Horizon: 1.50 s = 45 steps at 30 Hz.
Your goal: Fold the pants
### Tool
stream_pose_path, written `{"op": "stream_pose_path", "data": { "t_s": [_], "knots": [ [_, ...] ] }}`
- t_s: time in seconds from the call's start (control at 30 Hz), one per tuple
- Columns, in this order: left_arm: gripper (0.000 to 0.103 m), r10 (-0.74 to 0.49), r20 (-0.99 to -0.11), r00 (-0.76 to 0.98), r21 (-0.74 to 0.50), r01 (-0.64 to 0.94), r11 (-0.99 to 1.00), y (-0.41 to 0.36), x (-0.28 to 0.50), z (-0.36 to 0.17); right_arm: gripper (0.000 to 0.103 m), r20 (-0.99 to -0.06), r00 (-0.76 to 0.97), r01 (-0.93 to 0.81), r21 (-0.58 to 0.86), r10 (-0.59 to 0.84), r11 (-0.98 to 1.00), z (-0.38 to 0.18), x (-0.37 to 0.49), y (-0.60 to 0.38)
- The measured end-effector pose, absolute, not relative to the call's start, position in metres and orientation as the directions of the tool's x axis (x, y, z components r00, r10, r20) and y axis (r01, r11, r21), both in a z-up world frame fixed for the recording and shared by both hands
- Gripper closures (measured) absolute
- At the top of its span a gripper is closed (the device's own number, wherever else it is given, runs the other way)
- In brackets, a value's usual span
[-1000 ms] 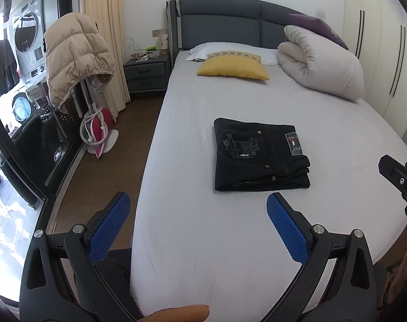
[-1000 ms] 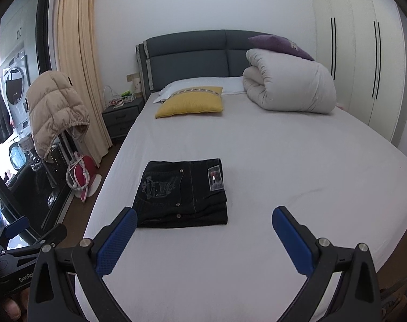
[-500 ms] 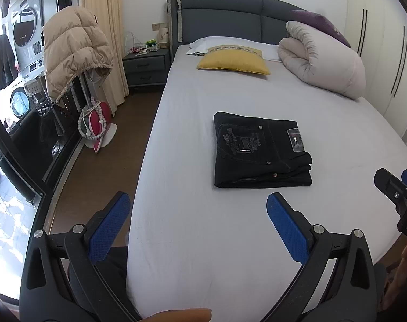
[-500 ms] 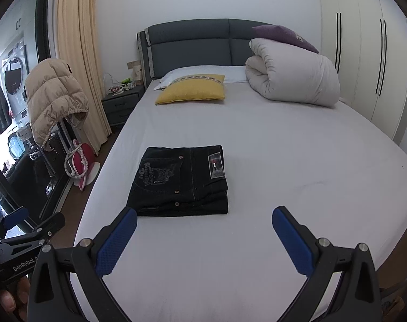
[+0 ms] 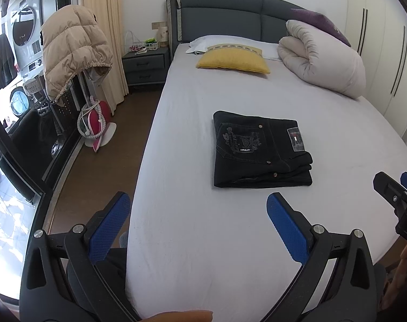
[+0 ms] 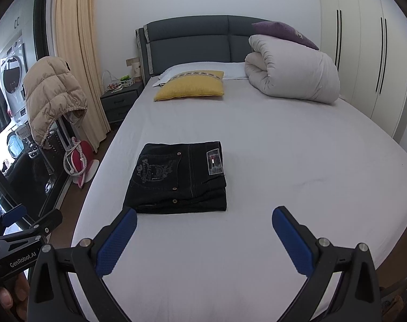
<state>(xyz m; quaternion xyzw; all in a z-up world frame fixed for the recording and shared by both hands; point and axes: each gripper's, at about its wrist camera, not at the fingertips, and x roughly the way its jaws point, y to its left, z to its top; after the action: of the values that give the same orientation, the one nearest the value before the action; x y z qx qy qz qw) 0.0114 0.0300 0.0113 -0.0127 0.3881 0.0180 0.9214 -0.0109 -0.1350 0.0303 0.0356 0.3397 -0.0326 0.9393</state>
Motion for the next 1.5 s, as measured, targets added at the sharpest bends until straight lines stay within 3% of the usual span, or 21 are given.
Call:
{"op": "stream_pose_path", "data": {
  "t_s": [1.5],
  "knots": [
    [0.000, 0.009, -0.730, 0.683, -0.017, -0.030, 0.999, 0.028, 0.018, -0.002, 0.000, -0.661, 0.750, 0.074, 0.043, -0.027, 0.996, 0.022, -0.007, -0.133]
  ]
}}
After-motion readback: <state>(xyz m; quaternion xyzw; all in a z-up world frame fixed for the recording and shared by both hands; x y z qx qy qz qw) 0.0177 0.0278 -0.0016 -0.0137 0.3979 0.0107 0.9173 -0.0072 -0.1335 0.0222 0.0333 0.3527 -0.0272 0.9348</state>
